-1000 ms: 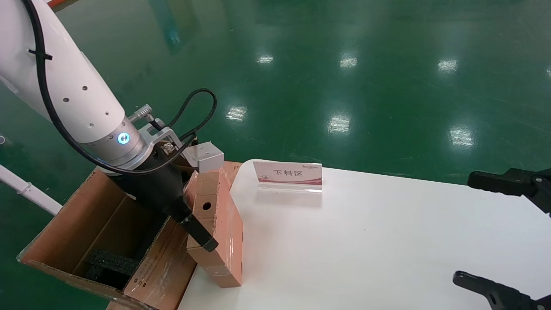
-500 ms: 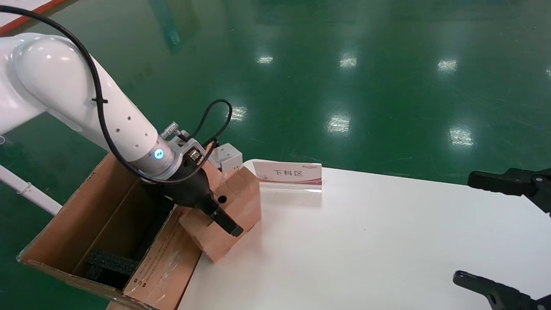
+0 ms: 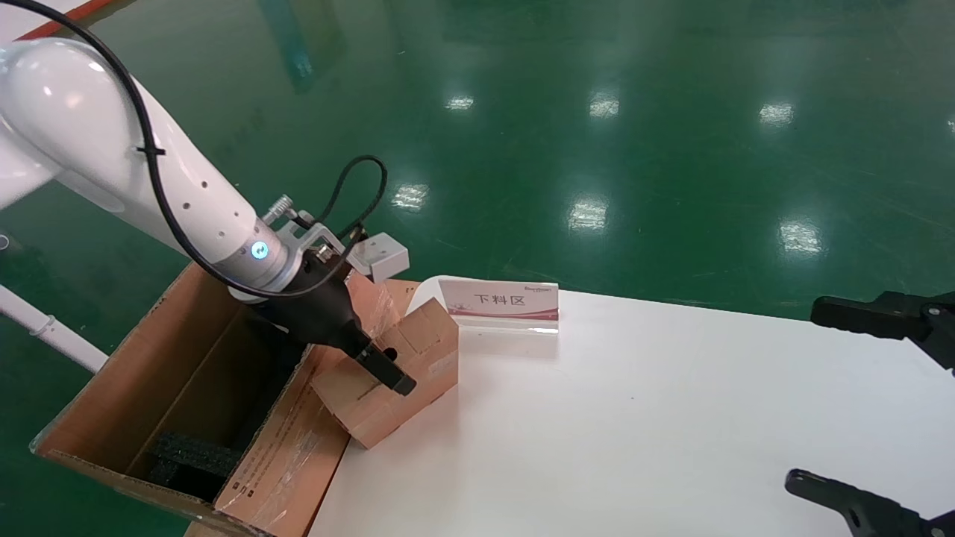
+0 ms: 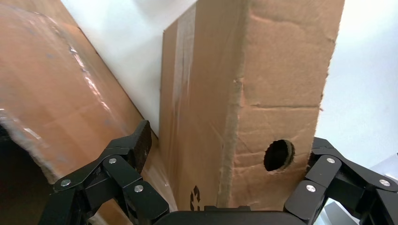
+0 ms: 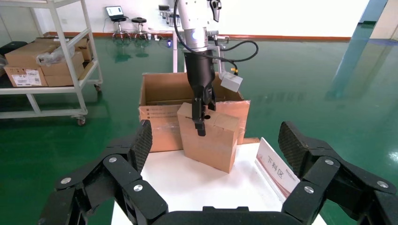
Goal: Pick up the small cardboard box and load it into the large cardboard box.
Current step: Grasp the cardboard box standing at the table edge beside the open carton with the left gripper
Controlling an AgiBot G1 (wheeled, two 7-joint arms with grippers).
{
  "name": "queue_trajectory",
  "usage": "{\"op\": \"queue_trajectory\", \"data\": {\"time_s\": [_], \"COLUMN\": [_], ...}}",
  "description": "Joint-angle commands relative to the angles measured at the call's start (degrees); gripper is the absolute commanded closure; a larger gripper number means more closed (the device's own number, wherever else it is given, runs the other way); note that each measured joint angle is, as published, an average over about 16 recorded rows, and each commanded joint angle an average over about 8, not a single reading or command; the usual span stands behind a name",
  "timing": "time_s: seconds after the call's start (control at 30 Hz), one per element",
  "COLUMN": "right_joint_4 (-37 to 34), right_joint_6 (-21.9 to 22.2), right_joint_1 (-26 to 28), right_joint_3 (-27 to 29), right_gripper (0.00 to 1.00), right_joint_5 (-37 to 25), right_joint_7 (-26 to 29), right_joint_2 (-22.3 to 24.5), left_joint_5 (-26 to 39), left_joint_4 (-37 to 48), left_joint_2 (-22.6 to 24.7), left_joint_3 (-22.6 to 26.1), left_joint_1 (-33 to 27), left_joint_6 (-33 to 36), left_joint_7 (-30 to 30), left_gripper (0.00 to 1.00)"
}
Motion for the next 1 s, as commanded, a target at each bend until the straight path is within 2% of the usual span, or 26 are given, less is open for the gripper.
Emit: {"op": "queue_trajectory", "data": {"time_s": [0.03,0.77,1.0], "right_joint_4": [0.0,0.0,0.0], "right_joint_6": [0.0,0.0,0.0], "right_joint_1": [0.0,0.0,0.0], "right_joint_3": [0.0,0.0,0.0], "right_gripper": [0.0,0.0,0.0], "right_joint_5": [0.0,0.0,0.0], "right_joint_7": [0.0,0.0,0.0], "right_joint_2": [0.0,0.0,0.0], "left_joint_5": [-0.1,3.4,3.2], "left_joint_4": [0.0,-2.9,-2.6], "left_joint_2": [-0.3,-1.6,-1.4], "left_joint_3": [-0.2,0.2,0.2], "left_joint_1": [-0.3,-1.6,-1.5], "left_joint_6": [-0.1,-2.7,-2.4], "left_joint_7": [0.2,0.2,0.2], "left_gripper": [0.0,0.0,0.86]}}
